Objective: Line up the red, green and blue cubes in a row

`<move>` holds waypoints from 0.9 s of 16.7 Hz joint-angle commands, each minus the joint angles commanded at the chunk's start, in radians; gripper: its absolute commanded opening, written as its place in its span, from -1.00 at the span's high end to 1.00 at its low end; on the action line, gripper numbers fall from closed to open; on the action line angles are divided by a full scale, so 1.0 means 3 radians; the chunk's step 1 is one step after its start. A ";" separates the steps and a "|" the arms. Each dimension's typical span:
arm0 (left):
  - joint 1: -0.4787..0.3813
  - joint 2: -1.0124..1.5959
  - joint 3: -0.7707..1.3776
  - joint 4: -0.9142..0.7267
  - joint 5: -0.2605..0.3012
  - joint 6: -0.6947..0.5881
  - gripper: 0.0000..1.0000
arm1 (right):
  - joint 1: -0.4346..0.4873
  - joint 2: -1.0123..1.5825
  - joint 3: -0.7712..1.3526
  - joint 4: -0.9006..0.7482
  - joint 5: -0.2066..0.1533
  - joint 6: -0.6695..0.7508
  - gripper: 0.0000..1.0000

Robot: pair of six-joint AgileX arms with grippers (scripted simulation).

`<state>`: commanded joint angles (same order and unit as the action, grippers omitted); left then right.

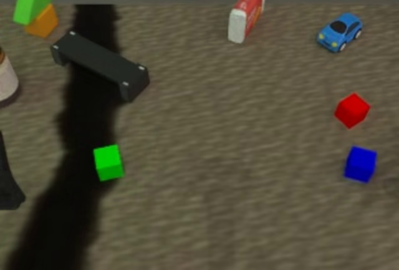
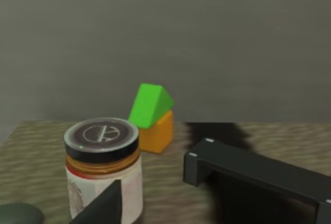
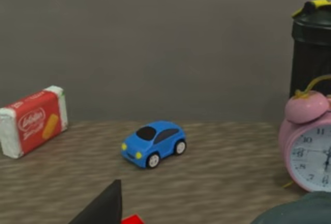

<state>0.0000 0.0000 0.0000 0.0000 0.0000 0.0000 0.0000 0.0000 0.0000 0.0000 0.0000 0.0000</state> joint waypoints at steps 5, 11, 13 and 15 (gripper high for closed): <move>0.0000 0.0000 0.0000 0.0000 0.0000 0.0000 -1.00 | 0.0027 0.0204 0.0202 -0.0135 -0.0011 -0.0052 -1.00; 0.0000 0.0000 0.0000 0.0000 0.0000 0.0000 -1.00 | 0.0124 0.1556 0.1478 -0.0907 -0.0013 -0.0342 -1.00; 0.0000 0.0000 0.0000 0.0000 0.0000 0.0000 -1.00 | 0.0161 0.2273 0.2063 -0.1269 -0.0007 -0.0475 -1.00; 0.0000 0.0000 0.0000 0.0000 0.0000 0.0000 -1.00 | 0.0202 0.3076 0.2680 -0.1661 0.0000 -0.0618 -1.00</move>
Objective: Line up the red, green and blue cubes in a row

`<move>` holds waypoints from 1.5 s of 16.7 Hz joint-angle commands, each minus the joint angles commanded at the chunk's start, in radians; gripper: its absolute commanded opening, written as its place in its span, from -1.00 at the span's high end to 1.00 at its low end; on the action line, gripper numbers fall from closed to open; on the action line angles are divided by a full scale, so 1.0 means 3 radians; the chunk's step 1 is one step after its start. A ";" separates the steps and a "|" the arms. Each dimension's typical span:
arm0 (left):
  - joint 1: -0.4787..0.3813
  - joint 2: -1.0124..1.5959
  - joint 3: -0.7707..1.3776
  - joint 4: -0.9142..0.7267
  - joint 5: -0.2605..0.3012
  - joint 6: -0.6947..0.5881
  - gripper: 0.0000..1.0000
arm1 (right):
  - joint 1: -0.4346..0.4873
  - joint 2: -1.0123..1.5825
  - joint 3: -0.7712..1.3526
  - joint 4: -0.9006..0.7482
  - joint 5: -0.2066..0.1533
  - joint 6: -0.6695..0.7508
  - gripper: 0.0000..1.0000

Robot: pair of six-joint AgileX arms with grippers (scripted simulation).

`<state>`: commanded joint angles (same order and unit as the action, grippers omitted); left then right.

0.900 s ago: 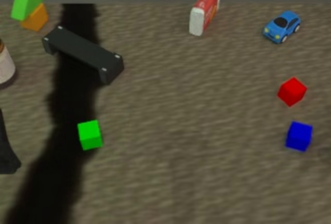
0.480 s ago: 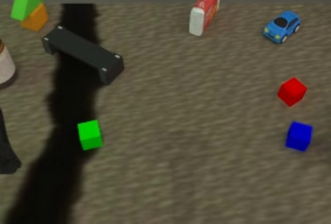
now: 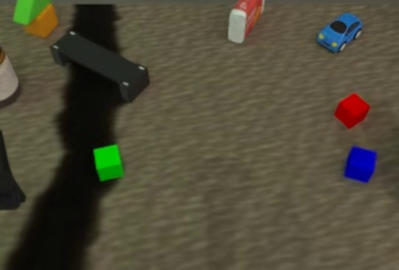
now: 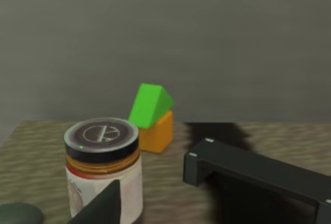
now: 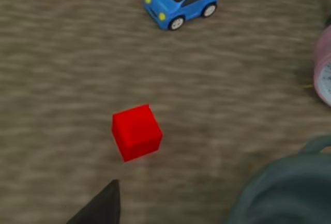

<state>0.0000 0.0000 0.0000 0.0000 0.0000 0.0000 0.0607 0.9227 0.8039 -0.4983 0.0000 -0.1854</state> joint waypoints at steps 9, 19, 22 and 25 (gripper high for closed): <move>0.0000 0.0000 0.0000 0.0000 0.0000 0.0000 -1.00 | 0.0185 0.3313 0.2554 -0.1662 0.0020 -0.0601 -1.00; 0.0000 0.0000 0.0000 0.0000 0.0000 0.0000 -1.00 | 0.0273 0.4696 0.3875 -0.2358 0.0015 -0.0881 -1.00; 0.0000 0.0000 0.0000 0.0000 0.0000 0.0000 -1.00 | 0.0273 0.4696 0.3875 -0.2358 0.0015 -0.0881 -1.00; 0.0000 0.0000 0.0000 0.0000 0.0000 0.0000 -1.00 | 0.0262 0.4710 0.3820 -0.2296 0.0015 -0.0883 -1.00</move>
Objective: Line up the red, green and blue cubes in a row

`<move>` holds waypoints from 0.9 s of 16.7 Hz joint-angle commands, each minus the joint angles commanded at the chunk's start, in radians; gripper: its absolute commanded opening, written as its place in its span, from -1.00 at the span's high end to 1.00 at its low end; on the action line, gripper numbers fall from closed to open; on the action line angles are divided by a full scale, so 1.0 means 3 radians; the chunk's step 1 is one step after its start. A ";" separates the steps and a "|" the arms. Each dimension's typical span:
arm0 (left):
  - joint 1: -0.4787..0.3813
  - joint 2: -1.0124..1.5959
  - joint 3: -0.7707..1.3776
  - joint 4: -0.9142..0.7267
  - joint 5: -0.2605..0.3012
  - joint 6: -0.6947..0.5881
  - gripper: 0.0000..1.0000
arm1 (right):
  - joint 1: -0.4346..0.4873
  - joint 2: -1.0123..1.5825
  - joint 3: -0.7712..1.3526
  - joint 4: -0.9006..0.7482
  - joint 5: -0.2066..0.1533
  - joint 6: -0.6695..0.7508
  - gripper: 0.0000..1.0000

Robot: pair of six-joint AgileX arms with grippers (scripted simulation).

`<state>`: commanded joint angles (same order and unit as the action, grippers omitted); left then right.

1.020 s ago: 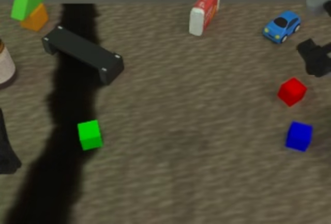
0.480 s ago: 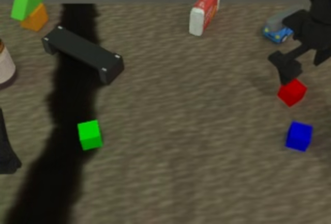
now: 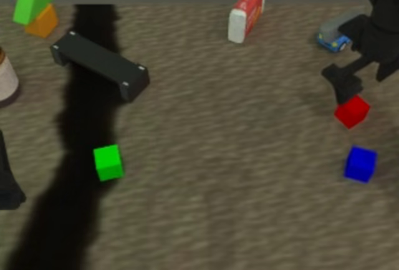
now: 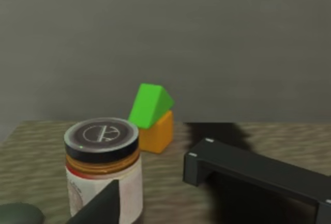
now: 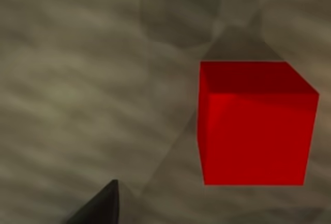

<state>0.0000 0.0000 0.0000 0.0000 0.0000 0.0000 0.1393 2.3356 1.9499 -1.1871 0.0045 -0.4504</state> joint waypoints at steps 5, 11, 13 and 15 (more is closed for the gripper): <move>0.0000 0.0000 0.0000 0.0000 0.0000 0.0000 -1.00 | 0.0011 0.0220 -0.0374 0.0634 0.0002 0.0007 -1.00; 0.0000 0.0000 0.0000 0.0000 0.0000 0.0000 -1.00 | 0.0015 0.0340 -0.0546 0.0893 0.0004 0.0010 -1.00; 0.0000 0.0000 0.0000 0.0000 0.0000 0.0000 -1.00 | 0.0015 0.0340 -0.0546 0.0893 0.0004 0.0010 -0.85; 0.0000 0.0000 0.0000 0.0000 0.0000 0.0000 -1.00 | 0.0015 0.0340 -0.0546 0.0893 0.0004 0.0010 -0.55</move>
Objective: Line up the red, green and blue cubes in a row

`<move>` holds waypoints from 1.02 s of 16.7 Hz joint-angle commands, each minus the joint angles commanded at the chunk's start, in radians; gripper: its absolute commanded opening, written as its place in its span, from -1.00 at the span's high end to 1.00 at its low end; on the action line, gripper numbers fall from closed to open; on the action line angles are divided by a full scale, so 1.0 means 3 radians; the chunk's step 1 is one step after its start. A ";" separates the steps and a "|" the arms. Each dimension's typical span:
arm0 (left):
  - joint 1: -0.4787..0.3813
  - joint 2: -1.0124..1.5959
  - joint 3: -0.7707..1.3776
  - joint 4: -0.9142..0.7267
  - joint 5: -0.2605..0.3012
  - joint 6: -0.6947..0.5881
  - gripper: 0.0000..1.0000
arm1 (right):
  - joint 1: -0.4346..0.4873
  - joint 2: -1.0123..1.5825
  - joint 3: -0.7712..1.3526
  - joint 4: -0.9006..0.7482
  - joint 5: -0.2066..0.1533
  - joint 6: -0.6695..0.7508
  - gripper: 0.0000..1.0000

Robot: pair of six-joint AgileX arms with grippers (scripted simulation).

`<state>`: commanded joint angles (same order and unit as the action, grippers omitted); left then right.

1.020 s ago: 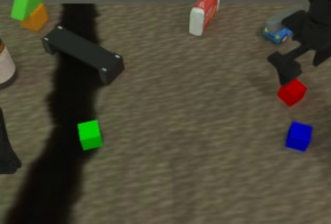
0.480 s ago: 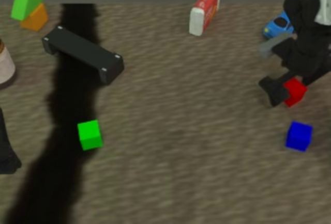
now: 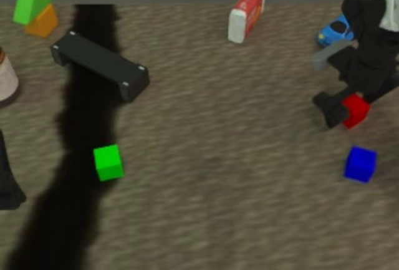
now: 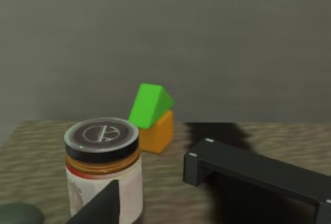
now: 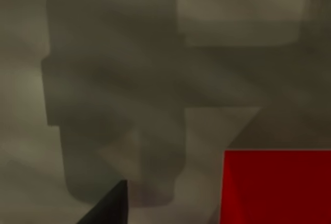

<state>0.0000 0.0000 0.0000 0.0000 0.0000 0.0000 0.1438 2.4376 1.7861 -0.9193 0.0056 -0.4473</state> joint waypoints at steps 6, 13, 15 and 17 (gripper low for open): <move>0.0000 0.0000 0.0000 0.0000 0.0000 0.0000 -1.00 | 0.0000 0.0000 0.0000 0.0000 0.0000 0.0000 0.36; 0.0000 0.0000 0.0000 0.0000 0.0000 0.0000 -1.00 | 0.0000 0.0000 0.0000 0.0000 0.0000 0.0000 1.00; 0.0000 0.0000 0.0000 0.0000 0.0000 0.0000 -1.00 | 0.0000 0.0000 0.0000 0.0000 0.0000 0.0000 1.00; 0.0000 0.0000 0.0000 0.0000 0.0000 0.0000 -1.00 | 0.0000 0.0000 0.0000 0.0000 0.0000 0.0000 1.00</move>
<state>0.0000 0.0000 0.0000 0.0000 0.0000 0.0000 0.1438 2.4376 1.7861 -0.9193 0.0056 -0.4473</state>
